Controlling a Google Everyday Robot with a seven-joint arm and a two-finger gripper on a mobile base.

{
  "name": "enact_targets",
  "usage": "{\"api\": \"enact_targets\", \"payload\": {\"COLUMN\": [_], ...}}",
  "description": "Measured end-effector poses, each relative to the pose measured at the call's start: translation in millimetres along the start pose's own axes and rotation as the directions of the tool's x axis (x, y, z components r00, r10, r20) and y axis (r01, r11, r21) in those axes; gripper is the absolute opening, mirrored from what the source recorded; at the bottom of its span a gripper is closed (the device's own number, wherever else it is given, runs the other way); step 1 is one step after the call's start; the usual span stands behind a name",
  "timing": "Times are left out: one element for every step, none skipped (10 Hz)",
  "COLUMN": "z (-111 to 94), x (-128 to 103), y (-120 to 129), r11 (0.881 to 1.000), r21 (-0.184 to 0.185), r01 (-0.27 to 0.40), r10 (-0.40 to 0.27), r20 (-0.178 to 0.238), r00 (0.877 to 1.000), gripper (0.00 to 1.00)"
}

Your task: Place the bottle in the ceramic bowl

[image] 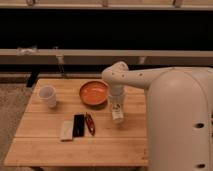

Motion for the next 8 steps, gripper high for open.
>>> {"api": "enact_targets", "payload": {"z": [-7.8, -12.0, -14.6, -16.5, -18.1, -19.4, -19.8, -18.9], "x": [-13.0, -21.0, -27.3, -36.8, -50.6, -62.5, -73.1, -89.8], "y": [6.8, 8.2, 9.8, 10.9, 15.0, 22.9, 26.4, 24.2], "r11": [0.999, 0.999, 0.998, 0.997, 0.995, 0.993, 0.992, 0.989], "r21": [0.022, 0.037, 0.045, 0.057, 0.067, 0.064, 0.061, 0.064], "r01": [0.024, 0.035, 0.044, 0.057, 0.079, 0.099, 0.114, 0.134], "r10": [-0.024, -0.036, -0.046, -0.061, -0.084, -0.105, -0.119, -0.139], "r20": [0.026, 0.041, 0.05, 0.063, 0.076, 0.082, 0.087, 0.093], "r00": [0.999, 0.998, 0.998, 0.996, 0.994, 0.991, 0.989, 0.986], "gripper": [0.0, 0.0, 0.0, 0.0, 0.0, 0.0, 0.0, 0.05]}}
